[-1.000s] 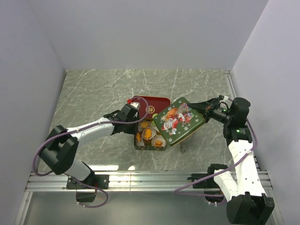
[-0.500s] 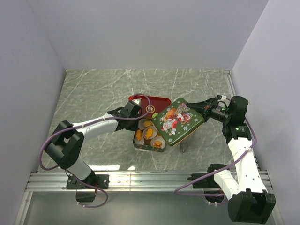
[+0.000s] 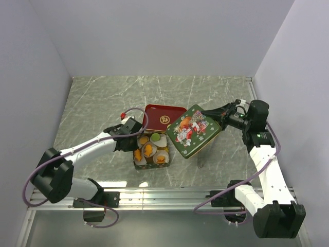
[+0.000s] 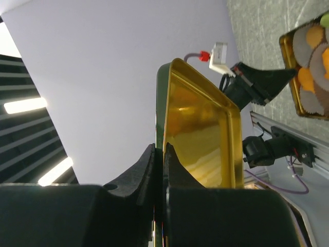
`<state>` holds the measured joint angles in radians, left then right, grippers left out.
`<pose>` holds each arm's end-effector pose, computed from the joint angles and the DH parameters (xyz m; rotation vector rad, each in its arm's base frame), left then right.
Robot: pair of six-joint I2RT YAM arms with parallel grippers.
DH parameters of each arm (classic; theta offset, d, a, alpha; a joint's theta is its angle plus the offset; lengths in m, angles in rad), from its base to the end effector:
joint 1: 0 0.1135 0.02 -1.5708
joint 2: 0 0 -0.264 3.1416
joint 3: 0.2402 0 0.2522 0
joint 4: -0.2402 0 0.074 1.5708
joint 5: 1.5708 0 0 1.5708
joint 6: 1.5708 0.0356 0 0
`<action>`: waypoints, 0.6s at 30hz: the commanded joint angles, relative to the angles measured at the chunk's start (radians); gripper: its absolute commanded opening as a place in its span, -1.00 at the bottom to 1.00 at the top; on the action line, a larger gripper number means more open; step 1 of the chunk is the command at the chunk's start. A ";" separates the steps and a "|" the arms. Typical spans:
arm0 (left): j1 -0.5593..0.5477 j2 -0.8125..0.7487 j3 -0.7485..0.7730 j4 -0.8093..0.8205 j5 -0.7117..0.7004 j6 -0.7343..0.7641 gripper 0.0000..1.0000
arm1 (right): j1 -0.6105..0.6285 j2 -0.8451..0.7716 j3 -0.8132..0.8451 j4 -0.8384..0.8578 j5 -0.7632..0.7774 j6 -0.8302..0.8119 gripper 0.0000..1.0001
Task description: Pack the cookies
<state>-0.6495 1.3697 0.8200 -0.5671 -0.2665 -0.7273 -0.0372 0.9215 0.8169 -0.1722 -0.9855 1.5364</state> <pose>0.2087 -0.1468 0.1980 -0.1832 2.6181 -0.1134 0.2013 0.0222 0.3323 0.8605 2.0271 1.8524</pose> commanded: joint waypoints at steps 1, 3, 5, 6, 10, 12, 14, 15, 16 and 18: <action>0.002 -0.084 -0.019 -0.056 -0.028 -0.096 -0.67 | 0.032 0.031 0.095 0.010 0.028 -0.056 -1.00; 0.001 -0.107 -0.042 -0.065 -0.027 -0.126 -0.57 | 0.066 0.088 0.143 -0.035 0.041 -0.116 -1.00; 0.002 -0.136 -0.059 -0.076 -0.022 -0.155 -0.48 | 0.080 0.115 0.192 -0.033 0.050 -0.127 -1.00; 0.002 -0.144 -0.064 -0.076 -0.010 -0.164 -0.38 | 0.083 0.138 0.220 -0.036 0.053 -0.131 -1.00; 0.002 -0.217 -0.084 -0.062 0.021 -0.185 -0.09 | 0.094 0.186 0.257 -0.050 0.083 -0.168 -1.00; 0.002 -0.253 -0.076 -0.091 0.012 -0.187 0.06 | 0.094 0.195 0.246 -0.046 0.108 -0.189 -1.00; 0.002 -0.308 -0.046 -0.140 -0.023 -0.181 0.31 | 0.095 0.171 0.199 -0.017 0.184 -0.214 -1.00; 0.002 -0.326 -0.033 -0.157 -0.037 -0.178 0.40 | 0.097 0.148 0.174 0.003 0.232 -0.217 -1.00; 0.002 -0.362 -0.010 -0.169 -0.066 -0.172 0.51 | 0.102 0.119 0.098 0.078 0.275 -0.213 -1.00; 0.002 -0.417 0.014 -0.203 -0.092 -0.170 0.98 | 0.106 0.015 -0.066 0.170 0.400 -0.147 -1.00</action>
<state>-0.6495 1.0367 0.7586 -0.7116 -0.2882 -0.8867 0.0566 1.0515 0.9039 -0.1398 -0.7670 1.3632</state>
